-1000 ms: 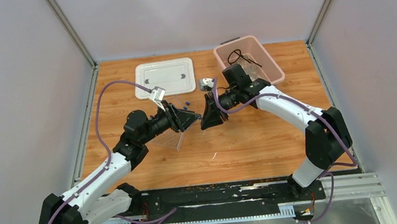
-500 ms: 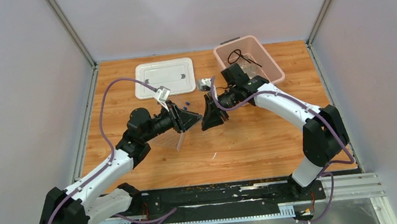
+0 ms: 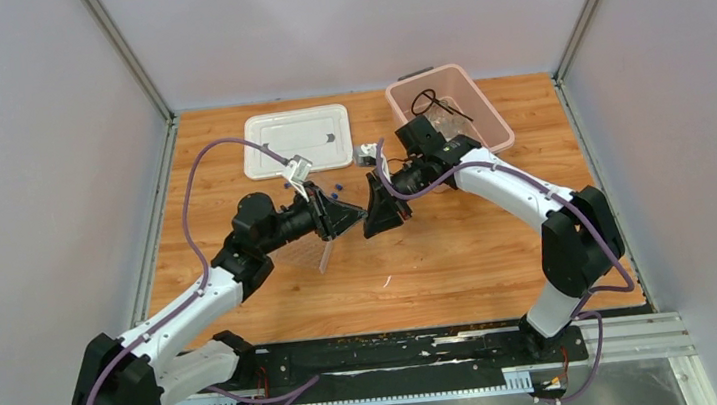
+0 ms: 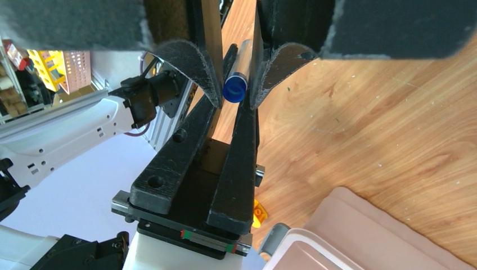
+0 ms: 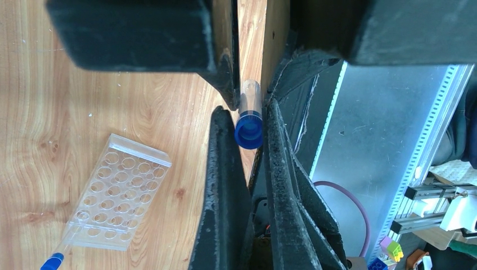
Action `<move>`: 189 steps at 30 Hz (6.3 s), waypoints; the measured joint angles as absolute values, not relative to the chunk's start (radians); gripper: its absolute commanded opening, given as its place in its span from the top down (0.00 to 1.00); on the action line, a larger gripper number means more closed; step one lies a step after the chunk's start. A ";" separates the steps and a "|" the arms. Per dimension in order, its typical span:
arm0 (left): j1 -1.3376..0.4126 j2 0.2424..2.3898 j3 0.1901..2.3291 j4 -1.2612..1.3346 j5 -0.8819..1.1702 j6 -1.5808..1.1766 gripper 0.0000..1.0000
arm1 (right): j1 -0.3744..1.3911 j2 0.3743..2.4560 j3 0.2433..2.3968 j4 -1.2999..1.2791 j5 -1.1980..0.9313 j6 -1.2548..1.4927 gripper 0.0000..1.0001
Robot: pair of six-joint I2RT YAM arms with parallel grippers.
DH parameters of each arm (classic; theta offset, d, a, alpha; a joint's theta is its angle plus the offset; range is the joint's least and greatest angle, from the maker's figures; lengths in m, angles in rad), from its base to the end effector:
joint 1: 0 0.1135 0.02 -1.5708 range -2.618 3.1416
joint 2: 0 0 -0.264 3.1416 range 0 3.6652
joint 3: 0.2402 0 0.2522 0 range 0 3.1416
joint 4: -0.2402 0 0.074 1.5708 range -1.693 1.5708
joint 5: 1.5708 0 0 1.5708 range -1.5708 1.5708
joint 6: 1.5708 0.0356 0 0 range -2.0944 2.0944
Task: Organize the chemistry lab equipment
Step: Insert the test tube into the slot of the test tube rack, then pick up the test tube at the center of the board.
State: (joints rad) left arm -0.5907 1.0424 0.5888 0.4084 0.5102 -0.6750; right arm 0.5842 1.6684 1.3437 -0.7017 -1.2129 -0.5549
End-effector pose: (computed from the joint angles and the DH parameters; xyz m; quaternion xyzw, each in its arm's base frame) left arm 0.1883 -0.1472 0.2833 0.1447 0.7062 -0.5425 0.4312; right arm 0.2667 0.2163 0.2810 -0.5558 0.5839 0.5521 0.2128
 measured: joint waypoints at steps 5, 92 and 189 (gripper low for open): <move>-0.594 1.050 0.599 0.401 0.522 -0.663 0.70 | 0.584 1.669 1.348 -0.710 -1.212 -0.559 1.00; -0.594 1.142 0.288 0.582 -0.562 -0.288 1.00 | 0.595 1.649 1.374 -0.725 -1.037 -0.589 0.01; -0.594 0.388 0.409 -0.120 -0.302 -0.361 0.00 | 0.643 2.537 2.311 -0.752 -0.260 -0.202 0.76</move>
State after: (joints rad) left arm -0.5938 0.3882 0.4091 -0.1196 -0.3016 -0.3611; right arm 0.6430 2.5374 2.3108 -0.7525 -0.2600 -0.2024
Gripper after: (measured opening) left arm 0.998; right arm 0.240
